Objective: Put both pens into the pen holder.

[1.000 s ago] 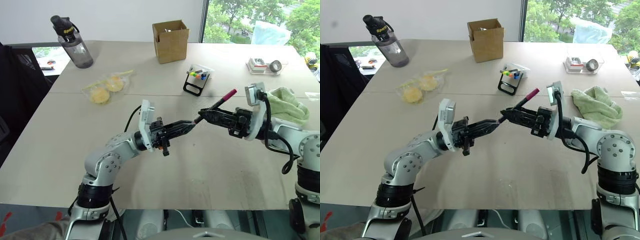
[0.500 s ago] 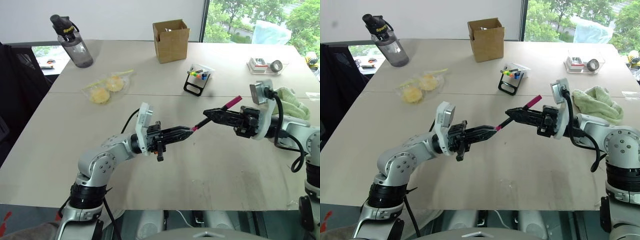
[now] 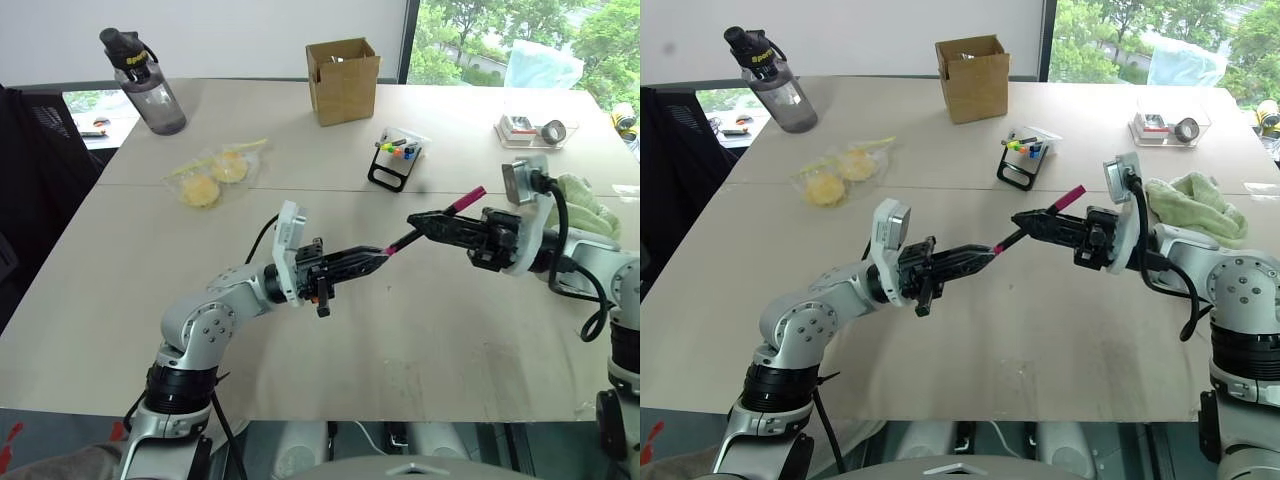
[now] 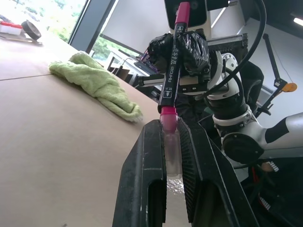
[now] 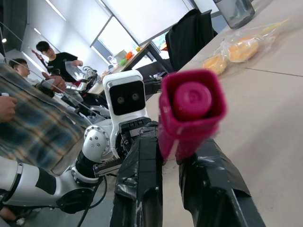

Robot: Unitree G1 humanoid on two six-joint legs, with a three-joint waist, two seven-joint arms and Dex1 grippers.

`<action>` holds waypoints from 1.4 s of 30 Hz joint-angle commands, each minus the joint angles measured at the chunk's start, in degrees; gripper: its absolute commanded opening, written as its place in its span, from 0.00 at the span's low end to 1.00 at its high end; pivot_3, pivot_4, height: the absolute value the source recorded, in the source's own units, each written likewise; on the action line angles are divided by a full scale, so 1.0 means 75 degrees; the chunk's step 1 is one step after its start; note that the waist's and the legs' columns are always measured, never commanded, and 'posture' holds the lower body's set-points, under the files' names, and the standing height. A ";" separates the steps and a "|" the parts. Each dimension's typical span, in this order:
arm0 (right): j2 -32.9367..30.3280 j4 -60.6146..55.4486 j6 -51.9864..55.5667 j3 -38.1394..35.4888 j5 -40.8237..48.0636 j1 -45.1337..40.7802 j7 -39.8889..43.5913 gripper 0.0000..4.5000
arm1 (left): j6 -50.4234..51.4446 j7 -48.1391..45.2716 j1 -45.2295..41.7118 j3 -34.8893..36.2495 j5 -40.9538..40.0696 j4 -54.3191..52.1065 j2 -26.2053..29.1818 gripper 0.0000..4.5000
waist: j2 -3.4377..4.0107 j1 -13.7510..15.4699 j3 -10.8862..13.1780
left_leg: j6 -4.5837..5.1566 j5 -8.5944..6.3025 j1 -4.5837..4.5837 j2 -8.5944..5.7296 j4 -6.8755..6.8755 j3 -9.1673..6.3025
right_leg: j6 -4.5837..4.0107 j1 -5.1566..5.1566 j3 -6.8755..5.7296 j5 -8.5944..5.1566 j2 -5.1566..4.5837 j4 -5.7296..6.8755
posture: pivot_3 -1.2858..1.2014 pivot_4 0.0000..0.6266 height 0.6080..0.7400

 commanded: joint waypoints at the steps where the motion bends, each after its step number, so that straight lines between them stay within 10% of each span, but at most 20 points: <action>1: 0.0083 -0.0356 0.0127 0.0123 0.0519 0.0014 -0.0001 0.00 | -0.0242 0.0102 -0.0171 0.0199 0.0033 -0.0088 -0.0046 0.00 | 0.0000 0.0000 0.0000 | 0.0000 0.0000 0.0000 0.0000 0.0000 0.0000 | 0.0000 0.0000 0.0000 0.0000 0.0000 0.0000 | 0.52 0.24 0.97; 27: 0.0357 -0.0534 0.0462 0.0901 0.2340 -0.0030 -0.0038 0.00 | -0.0276 -0.0075 -0.0352 0.0166 -0.0194 0.0082 -0.0278 0.00 | 0.0000 0.0000 0.0000 | 0.0002 -0.0001 -0.0003 -0.0001 0.0000 -0.0001 | 0.0001 0.0000 -0.0002 0.0000 0.0004 -0.0004 | 0.52 0.24 0.97; 32: 0.0391 -0.0638 0.0348 0.0964 0.2388 0.0050 -0.0173 0.00 | -0.0453 0.0147 -0.0593 0.0342 -0.0093 0.0346 -0.0567 0.63 | 0.0000 0.0000 0.0001 | 0.0002 -0.0001 -0.0004 -0.0001 0.0001 -0.0001 | 0.0001 0.0000 -0.0002 0.0000 0.0004 -0.0003 | 0.52 0.24 0.97; 42: 0.0284 -0.0322 -0.0072 0.0795 0.1707 -0.0014 -0.0180 0.00 | -0.0290 0.0061 -0.0416 0.0610 -0.0348 0.0050 -0.0318 0.64 | 0.0000 -0.0010 0.0002 | 0.0002 -0.0001 -0.0004 0.0000 0.0000 -0.0003 | 0.0001 0.0000 -0.0003 0.0000 0.0006 -0.0004 | 0.52 0.24 0.97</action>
